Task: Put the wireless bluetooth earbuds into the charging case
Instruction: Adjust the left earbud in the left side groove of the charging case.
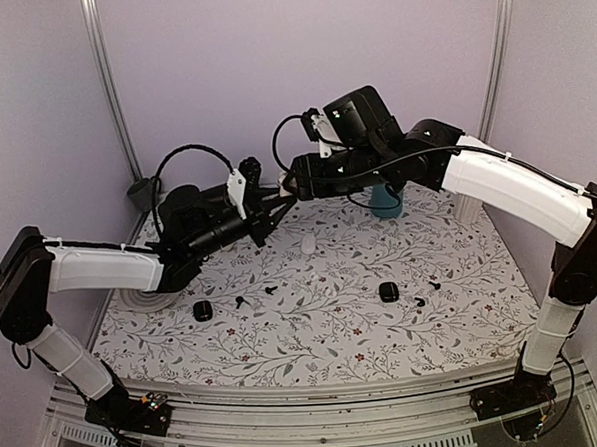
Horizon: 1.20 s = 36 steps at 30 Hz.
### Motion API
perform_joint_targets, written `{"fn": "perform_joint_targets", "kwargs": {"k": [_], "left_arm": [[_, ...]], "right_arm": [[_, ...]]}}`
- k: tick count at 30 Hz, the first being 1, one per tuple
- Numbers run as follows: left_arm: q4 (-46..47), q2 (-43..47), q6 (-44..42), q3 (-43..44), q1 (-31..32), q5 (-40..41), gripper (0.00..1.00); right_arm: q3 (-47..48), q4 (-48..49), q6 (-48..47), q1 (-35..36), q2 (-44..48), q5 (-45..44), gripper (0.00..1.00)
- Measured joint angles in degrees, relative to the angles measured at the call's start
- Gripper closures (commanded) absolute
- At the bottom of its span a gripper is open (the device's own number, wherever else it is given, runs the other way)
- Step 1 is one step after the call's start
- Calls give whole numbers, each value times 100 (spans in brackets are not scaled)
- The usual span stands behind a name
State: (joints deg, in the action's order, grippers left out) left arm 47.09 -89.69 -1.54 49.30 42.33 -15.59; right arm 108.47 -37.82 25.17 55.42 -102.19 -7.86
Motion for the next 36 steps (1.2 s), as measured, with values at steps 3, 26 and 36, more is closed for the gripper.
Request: {"fn": "perform_joint_targets", "kwargs": {"k": [3,26,36], "left_arm": [[-48,-2,-63,0,35,179,100],[-337,-197,-431,0,177,610,100],[-391,-197,-448,0,221,671,100]], "right_arm": [[2,61,101,0,0,-61,54],[380,157,444,-114,-518,98,65],[380,162,459,-125,-540,116,72]]}}
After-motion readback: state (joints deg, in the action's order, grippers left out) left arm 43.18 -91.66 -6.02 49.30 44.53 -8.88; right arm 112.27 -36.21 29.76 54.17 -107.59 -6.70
